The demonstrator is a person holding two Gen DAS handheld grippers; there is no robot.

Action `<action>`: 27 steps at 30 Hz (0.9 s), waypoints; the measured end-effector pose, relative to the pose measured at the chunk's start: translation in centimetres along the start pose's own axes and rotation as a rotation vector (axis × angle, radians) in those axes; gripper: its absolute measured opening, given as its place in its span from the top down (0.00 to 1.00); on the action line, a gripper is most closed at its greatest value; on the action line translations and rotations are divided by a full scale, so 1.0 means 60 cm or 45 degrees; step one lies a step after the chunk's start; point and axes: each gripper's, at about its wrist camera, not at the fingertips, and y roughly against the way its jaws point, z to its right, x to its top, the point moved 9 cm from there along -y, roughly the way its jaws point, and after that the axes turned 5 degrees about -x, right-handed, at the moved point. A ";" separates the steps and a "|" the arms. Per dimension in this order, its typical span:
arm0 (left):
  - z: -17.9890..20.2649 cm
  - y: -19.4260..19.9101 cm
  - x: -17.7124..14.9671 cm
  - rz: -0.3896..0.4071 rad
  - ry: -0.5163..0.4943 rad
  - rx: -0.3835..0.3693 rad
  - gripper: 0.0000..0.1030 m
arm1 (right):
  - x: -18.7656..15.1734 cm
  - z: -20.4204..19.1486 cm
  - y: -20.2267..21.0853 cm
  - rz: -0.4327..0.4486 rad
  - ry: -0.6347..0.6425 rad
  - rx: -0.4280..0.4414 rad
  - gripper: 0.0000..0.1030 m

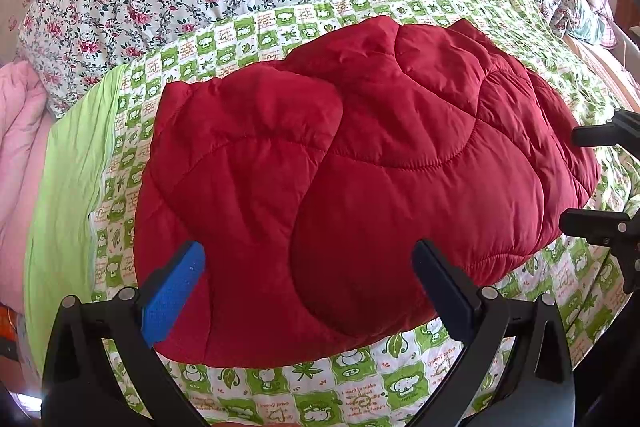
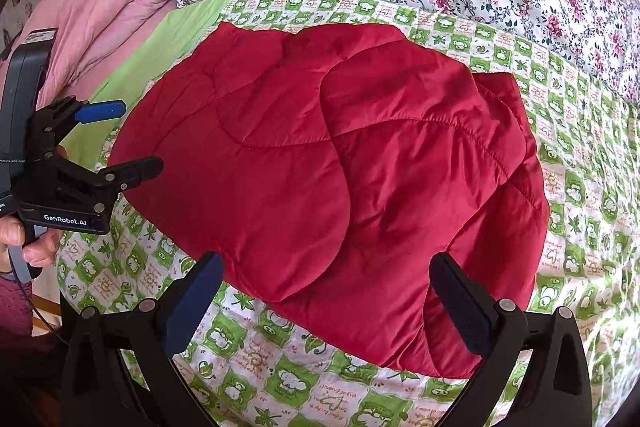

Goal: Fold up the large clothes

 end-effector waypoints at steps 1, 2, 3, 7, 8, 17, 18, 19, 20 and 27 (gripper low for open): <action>0.000 0.000 0.000 0.001 0.000 0.000 0.00 | 0.000 0.000 0.000 0.001 -0.001 0.000 0.00; 0.001 0.000 -0.001 0.001 -0.001 -0.001 0.00 | 0.000 0.000 0.000 0.001 -0.001 0.001 0.00; 0.000 0.000 0.001 0.001 0.001 -0.001 0.00 | 0.000 0.000 0.000 0.001 0.000 0.000 0.00; -0.002 0.002 0.005 0.005 0.004 -0.003 0.00 | 0.000 0.001 0.000 0.001 0.002 0.001 0.00; -0.003 0.002 0.005 0.006 0.004 -0.002 0.00 | 0.001 0.001 0.001 0.003 0.003 -0.001 0.00; -0.002 0.004 0.003 0.009 0.012 0.006 0.00 | 0.002 0.001 0.002 0.003 0.007 -0.001 0.00; -0.002 0.005 0.004 0.011 0.013 0.005 0.00 | 0.003 0.001 0.003 0.004 0.008 -0.001 0.00; -0.003 0.005 0.004 0.012 0.014 0.006 0.00 | 0.004 0.001 0.003 0.005 0.009 -0.002 0.00; -0.003 0.006 0.004 0.014 0.014 0.006 0.00 | 0.004 0.000 0.004 0.006 0.009 -0.002 0.00; -0.004 0.009 0.006 0.019 0.009 0.018 0.00 | 0.005 -0.002 0.005 0.009 0.010 -0.004 0.00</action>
